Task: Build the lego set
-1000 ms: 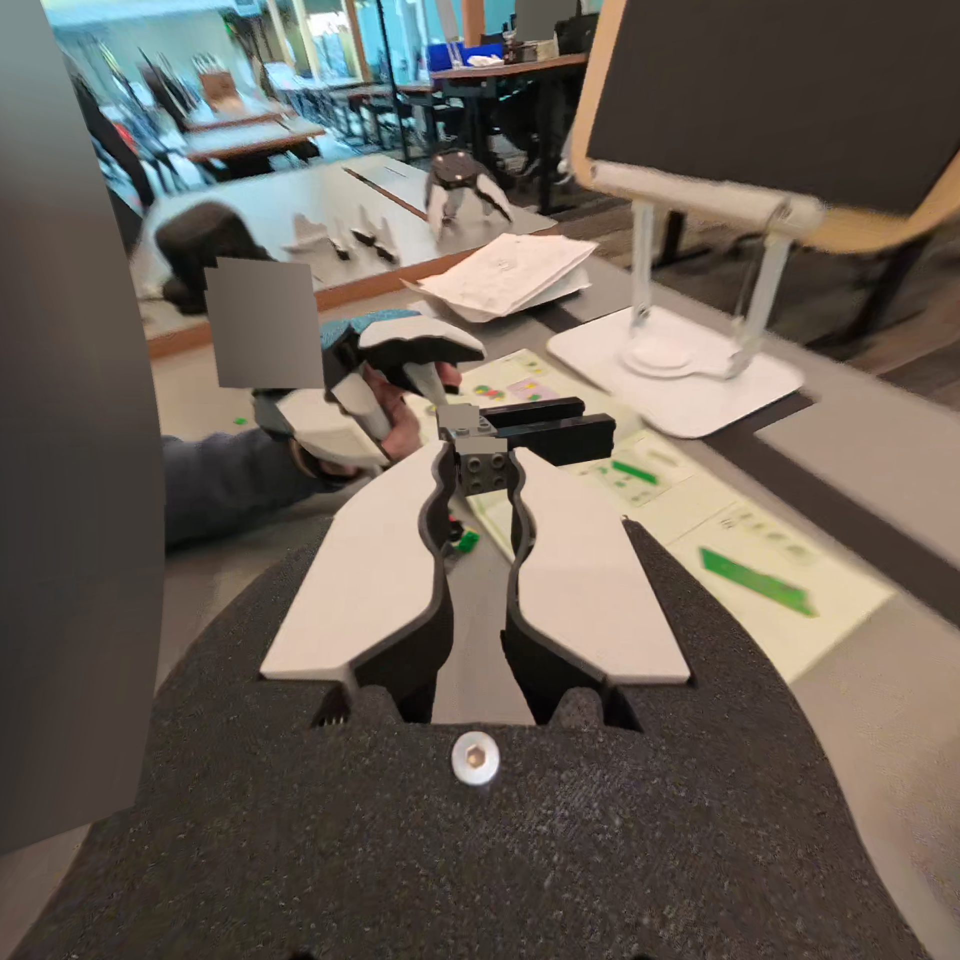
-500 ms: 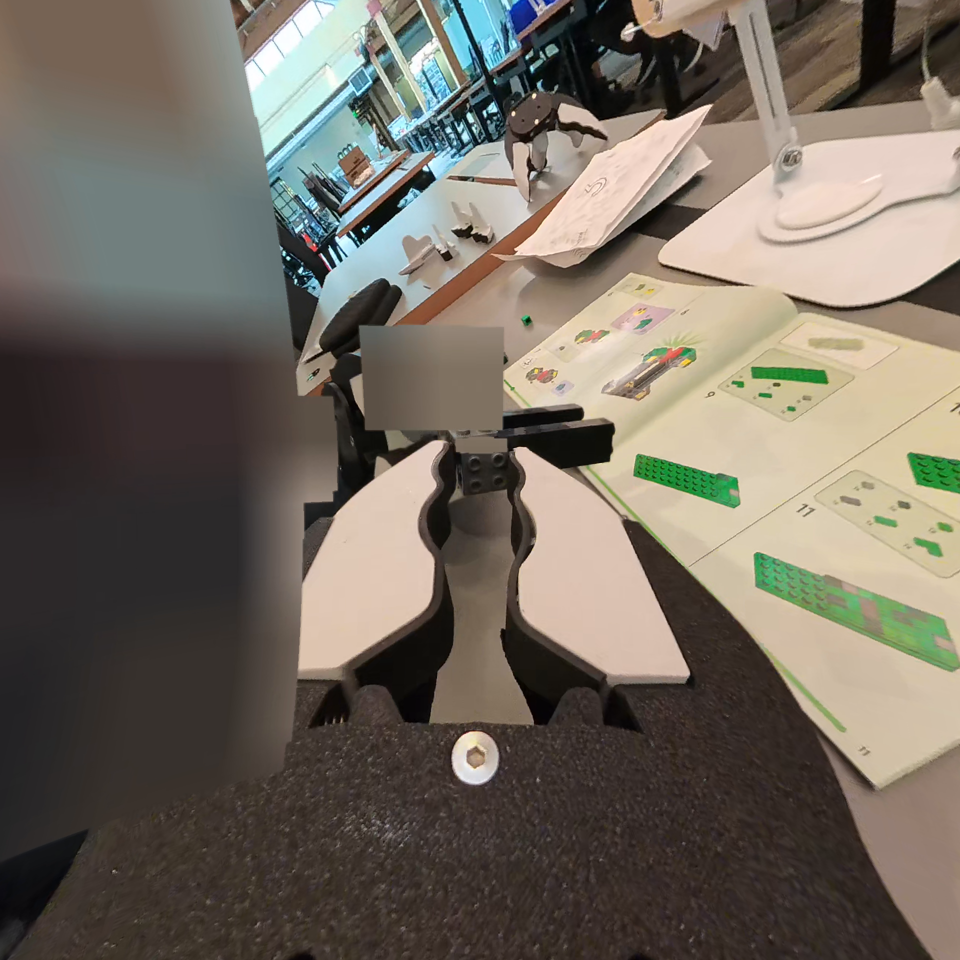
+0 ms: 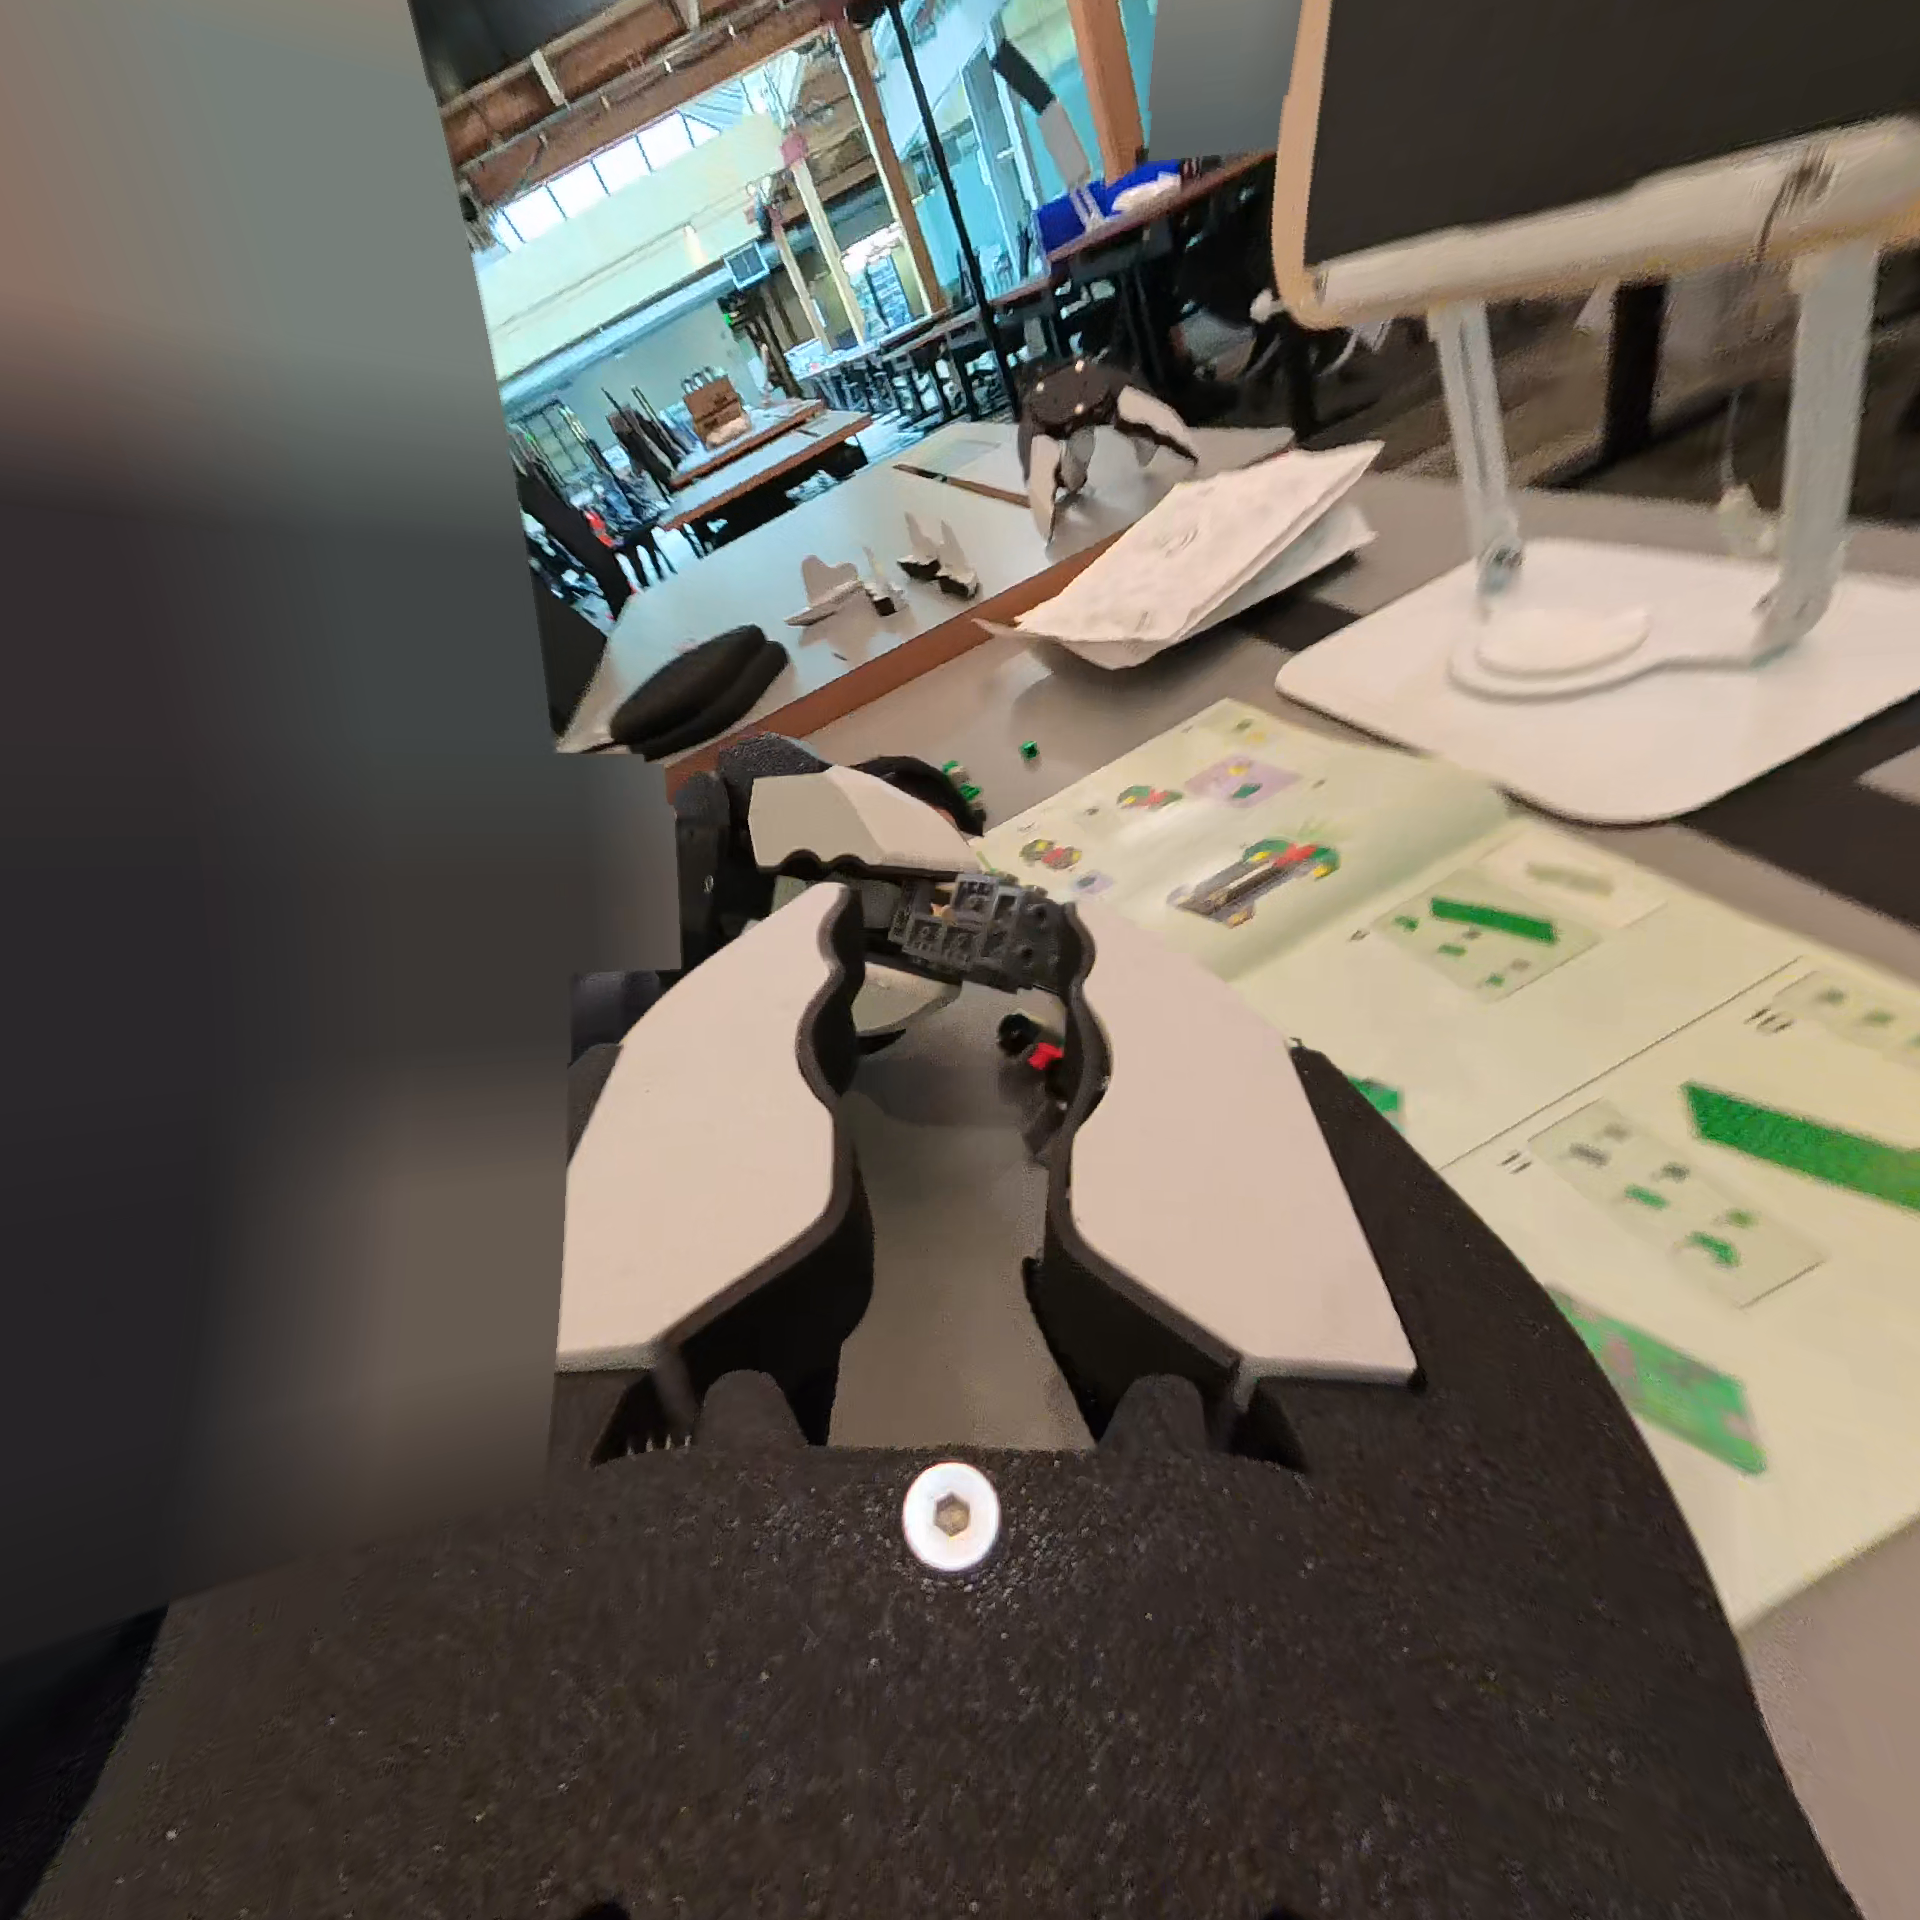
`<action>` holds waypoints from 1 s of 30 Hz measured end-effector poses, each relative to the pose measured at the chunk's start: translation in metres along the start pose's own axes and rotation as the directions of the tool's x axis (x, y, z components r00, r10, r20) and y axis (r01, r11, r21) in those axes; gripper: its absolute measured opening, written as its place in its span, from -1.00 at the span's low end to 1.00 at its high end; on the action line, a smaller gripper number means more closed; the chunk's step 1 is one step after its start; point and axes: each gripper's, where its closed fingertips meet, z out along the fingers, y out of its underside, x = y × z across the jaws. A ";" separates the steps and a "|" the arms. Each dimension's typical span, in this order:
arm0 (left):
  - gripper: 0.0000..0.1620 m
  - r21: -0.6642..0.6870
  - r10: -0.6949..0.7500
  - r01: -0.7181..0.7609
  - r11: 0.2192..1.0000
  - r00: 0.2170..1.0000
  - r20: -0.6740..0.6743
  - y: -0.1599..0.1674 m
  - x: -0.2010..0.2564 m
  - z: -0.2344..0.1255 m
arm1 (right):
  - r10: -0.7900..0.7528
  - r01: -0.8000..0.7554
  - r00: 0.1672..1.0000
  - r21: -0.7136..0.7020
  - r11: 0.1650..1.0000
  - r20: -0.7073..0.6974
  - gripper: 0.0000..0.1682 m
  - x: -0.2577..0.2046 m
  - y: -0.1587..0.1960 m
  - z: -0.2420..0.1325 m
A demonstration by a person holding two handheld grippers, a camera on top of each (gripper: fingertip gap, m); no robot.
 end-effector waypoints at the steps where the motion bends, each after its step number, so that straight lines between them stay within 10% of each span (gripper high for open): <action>1: -0.74 0.004 -0.047 0.047 0.999 0.999 -0.009 0.001 -0.002 0.000 | -0.056 0.056 0.998 0.002 0.998 -0.023 -0.54 -0.001 -0.002 -0.001; 15: -0.75 0.124 -0.517 0.596 0.793 0.767 -0.380 -0.023 0.001 -0.012 | -0.329 0.326 0.944 -0.095 0.941 -0.025 -0.47 -0.016 0.009 0.004; 30: -0.70 0.113 -0.556 0.663 0.740 0.698 -0.452 -0.029 0.007 -0.011 | -0.392 0.394 0.919 -0.141 0.908 0.045 -0.72 -0.027 0.020 0.008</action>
